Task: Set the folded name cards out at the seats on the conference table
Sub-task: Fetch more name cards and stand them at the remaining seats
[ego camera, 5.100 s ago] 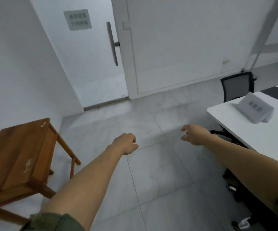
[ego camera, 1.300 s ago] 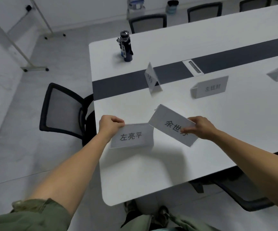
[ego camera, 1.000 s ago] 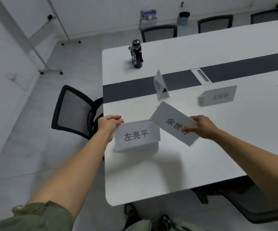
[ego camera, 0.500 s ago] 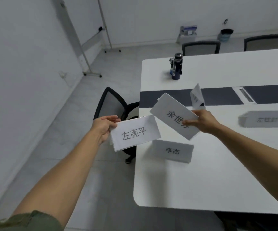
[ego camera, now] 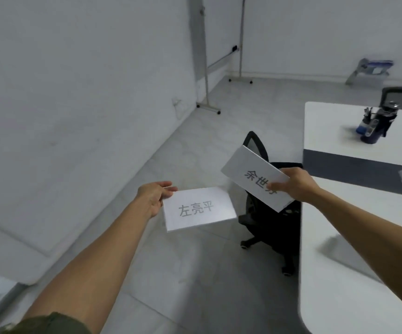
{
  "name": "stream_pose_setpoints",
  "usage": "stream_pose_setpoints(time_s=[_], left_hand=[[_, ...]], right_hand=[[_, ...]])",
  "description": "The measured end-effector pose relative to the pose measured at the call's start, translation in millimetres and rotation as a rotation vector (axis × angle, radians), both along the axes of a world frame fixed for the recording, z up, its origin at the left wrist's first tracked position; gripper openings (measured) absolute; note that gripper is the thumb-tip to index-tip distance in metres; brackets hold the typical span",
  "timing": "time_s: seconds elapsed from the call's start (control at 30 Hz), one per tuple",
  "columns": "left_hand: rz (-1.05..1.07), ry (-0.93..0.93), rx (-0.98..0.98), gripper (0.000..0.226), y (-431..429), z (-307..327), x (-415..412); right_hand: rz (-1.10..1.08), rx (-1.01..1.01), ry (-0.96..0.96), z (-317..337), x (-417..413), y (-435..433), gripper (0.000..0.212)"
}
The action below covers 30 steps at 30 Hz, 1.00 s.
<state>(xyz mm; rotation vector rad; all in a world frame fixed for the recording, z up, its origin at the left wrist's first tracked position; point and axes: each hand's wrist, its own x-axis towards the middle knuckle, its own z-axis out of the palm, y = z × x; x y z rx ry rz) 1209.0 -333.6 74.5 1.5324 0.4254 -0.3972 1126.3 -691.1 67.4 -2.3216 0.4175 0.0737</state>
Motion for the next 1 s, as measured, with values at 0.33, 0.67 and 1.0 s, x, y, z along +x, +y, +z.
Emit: stream_pose_setpoints(time_s=[0.33,0.67,1.0], left_hand=[[0.065,0.01,0.055,0.044,114.6,-3.6,115.6],[0.04,0.039,0.059,0.029,104.7,-23.8,313.2],[-0.025,-0.073,0.143,0.025,75.5,-6.1,519.6]], right_hand=[[0.123,-0.067,0.04,-5.9,146.6,114.1,0.025],[0.157,-0.072,0.053,-32.3,364.4,111.6,0.032],[0.158,-0.115,0.073,-16.7,569.6,77.9,0.038]])
